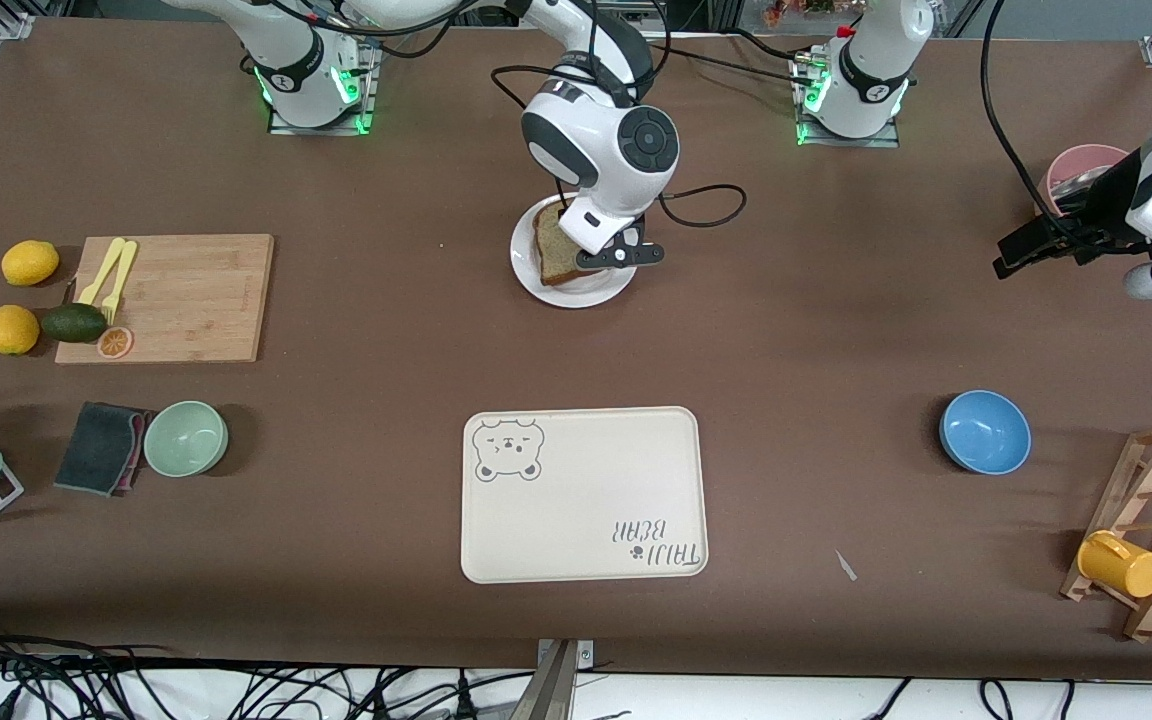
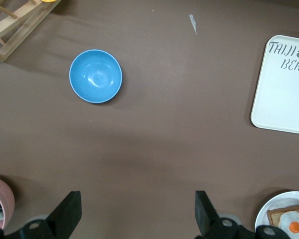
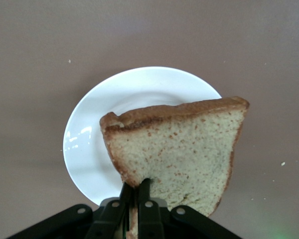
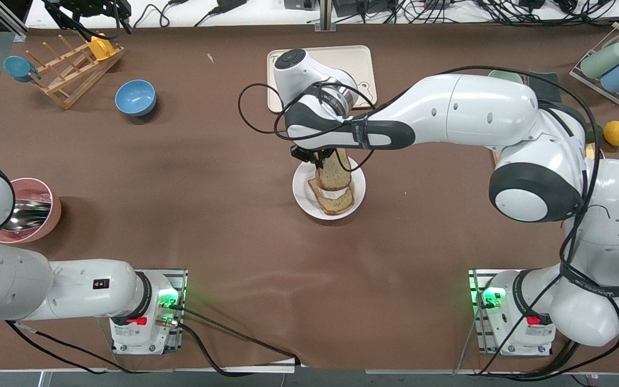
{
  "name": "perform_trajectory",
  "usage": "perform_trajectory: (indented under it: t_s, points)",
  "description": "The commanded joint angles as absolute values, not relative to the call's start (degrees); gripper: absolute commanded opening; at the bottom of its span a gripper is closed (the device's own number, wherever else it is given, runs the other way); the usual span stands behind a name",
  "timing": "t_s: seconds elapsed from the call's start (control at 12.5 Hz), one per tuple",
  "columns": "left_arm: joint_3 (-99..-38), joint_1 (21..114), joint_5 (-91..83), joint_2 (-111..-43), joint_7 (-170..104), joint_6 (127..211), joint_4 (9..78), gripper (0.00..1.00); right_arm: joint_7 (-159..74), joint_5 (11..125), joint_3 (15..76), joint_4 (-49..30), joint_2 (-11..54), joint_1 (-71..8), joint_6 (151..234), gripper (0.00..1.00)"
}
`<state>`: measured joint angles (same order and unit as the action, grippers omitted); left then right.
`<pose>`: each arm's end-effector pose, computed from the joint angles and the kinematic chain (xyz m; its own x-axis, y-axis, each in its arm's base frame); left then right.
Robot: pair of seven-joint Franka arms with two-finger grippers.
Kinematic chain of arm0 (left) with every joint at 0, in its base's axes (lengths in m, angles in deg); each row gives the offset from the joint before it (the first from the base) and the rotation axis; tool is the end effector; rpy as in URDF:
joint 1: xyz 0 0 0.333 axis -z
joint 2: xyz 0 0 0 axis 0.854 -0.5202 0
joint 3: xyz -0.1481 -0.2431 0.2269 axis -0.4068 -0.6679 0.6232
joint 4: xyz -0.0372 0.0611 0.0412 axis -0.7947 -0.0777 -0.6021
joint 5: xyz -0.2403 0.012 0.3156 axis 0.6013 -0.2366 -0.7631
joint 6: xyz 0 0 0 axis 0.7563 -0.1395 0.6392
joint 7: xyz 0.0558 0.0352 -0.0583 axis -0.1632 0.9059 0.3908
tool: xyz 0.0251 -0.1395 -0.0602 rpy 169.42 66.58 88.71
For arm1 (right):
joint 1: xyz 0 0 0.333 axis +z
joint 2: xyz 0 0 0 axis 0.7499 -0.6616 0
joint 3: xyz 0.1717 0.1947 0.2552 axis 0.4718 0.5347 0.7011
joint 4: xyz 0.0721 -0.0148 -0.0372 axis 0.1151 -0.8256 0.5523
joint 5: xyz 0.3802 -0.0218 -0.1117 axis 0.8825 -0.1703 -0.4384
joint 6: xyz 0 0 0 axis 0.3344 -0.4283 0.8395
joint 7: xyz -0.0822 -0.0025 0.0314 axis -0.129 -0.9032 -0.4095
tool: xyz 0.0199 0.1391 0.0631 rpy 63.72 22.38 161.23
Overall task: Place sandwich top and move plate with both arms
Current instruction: 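Carry the bread slice with the right gripper over the white plate, then lay the bread on the egg toast and open the right gripper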
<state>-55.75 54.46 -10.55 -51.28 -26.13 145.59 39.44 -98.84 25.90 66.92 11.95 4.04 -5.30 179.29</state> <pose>0.5583 -0.0178 0.5885 0.9766 0.2114 -0.0404 0.2127 -0.9766 0.0312 0.4124 0.5968 0.2797 0.9638 0.1120 -0.2420 0.1478 -0.9797 0.1356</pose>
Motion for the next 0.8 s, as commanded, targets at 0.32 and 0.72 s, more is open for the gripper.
perform_trajectory:
  t_s: [0.32,0.72]
  points:
    - [-55.88,54.43,-8.89,-51.71,-25.28,142.19,37.72,1.0,-101.42,26.06,66.67,13.92,1.1,-3.41,178.13,0.0]
    - [-55.97,55.14,-8.97,-51.89,-21.6,142.18,37.81,1.0,-101.68,26.32,66.5,13.92,0.14,-3.49,178.65,0.04]
